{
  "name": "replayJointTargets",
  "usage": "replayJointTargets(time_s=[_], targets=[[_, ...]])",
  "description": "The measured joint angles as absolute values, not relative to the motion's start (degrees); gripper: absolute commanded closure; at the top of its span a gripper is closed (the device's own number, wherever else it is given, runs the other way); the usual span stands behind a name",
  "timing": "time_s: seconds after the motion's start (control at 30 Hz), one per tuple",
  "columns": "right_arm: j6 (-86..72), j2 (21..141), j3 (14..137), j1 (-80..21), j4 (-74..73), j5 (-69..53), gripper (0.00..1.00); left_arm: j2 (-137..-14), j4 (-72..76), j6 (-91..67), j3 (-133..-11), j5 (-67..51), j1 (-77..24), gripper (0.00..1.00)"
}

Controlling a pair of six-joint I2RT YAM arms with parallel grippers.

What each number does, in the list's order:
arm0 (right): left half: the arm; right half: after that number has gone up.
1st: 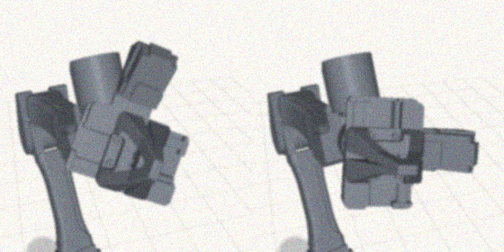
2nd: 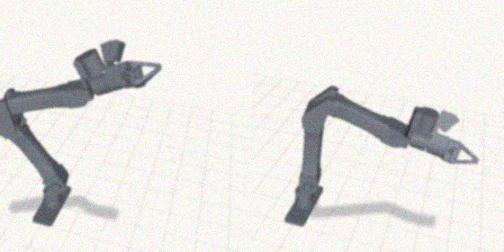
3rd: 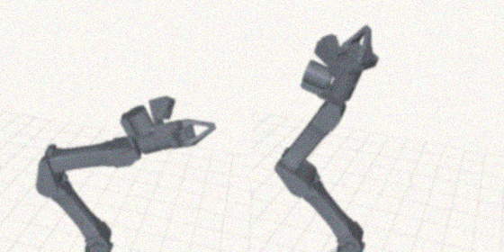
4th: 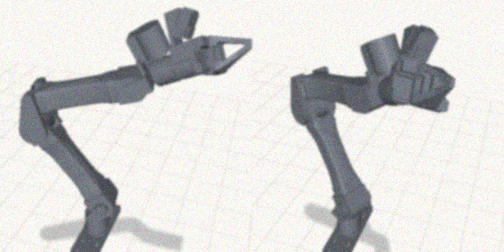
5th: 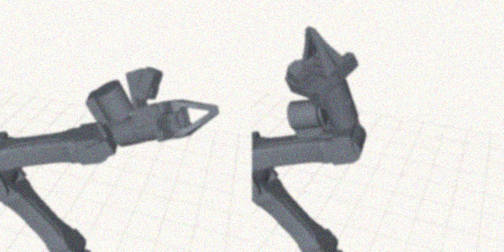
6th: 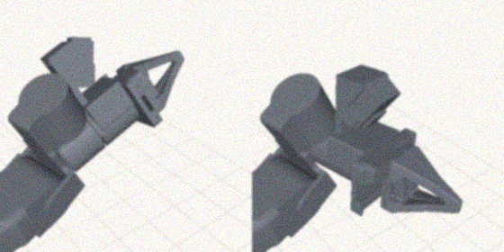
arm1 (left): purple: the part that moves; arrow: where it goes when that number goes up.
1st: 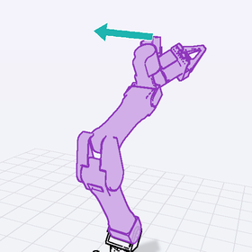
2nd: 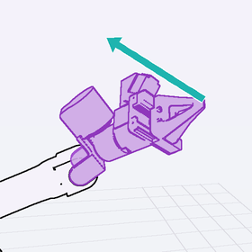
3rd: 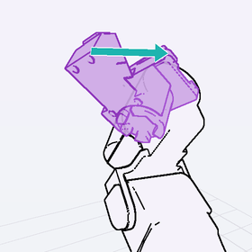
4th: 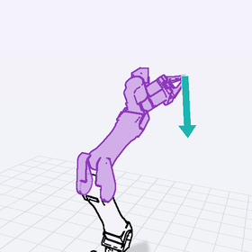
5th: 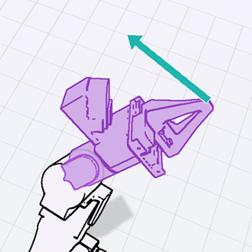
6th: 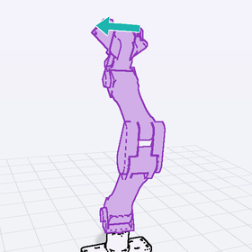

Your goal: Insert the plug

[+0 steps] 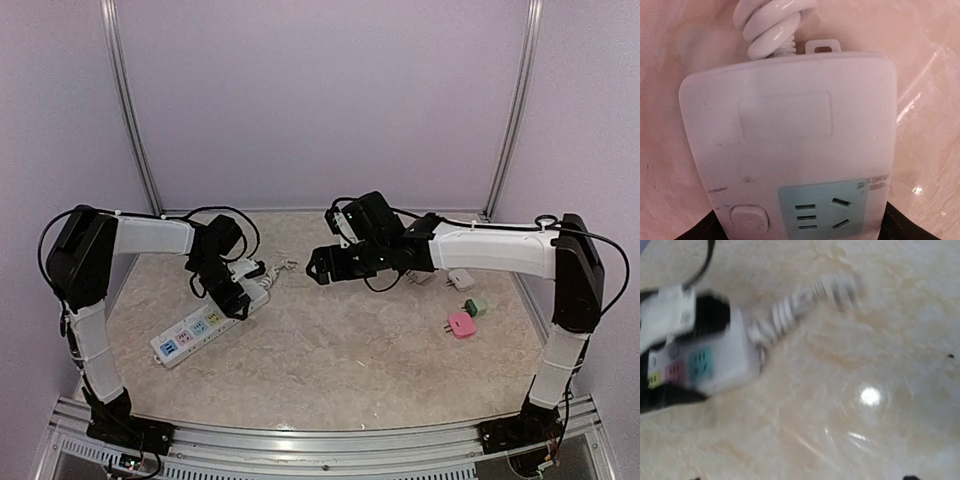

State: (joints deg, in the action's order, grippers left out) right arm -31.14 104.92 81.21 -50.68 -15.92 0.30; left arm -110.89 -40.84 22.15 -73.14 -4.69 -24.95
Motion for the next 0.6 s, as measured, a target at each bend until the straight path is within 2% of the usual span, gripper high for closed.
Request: replayJointTargets(time_s=[0.2,0.4,0.6], targets=[[-31.16,99.77,76.66,-50.81,-16.58,1.61,0.12,-109.12,-44.45,39.68,-71.35,-5.63,-30.33,0.28],[-30.94,96.31,75.11,-50.81,-16.71,2.96,0.08,-108.20,-49.98,52.40,-70.83,-6.15,-34.46,0.03],[-27.33,97.12,75.22,-50.78,-17.17,3.14,0.06,-107.85,-57.25,56.97,-72.99,-9.80,-34.02,0.01]])
